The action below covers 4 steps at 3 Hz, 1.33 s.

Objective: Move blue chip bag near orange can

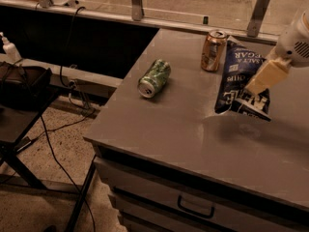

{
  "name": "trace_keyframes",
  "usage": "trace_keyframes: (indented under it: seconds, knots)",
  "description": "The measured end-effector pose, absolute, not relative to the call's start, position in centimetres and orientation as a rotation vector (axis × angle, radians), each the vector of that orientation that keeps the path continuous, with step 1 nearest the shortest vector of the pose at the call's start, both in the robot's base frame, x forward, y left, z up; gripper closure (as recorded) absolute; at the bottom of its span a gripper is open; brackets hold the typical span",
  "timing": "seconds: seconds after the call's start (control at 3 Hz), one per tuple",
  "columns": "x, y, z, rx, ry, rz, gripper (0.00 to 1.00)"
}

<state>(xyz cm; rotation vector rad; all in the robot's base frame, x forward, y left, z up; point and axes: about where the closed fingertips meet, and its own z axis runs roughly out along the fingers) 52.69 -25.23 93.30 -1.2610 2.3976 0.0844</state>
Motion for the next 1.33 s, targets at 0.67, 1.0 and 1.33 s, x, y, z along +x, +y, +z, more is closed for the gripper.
trace_keyframes:
  seconds: [0.67, 1.0, 1.33]
  knots:
    - [54.6, -27.7, 91.5, -1.164, 2.466, 0.059, 1.0]
    - [55.5, -27.5, 90.0, -1.183, 2.485, 0.09, 1.0]
    - [56.2, -27.0, 88.1, -1.221, 2.489, 0.141, 1.0]
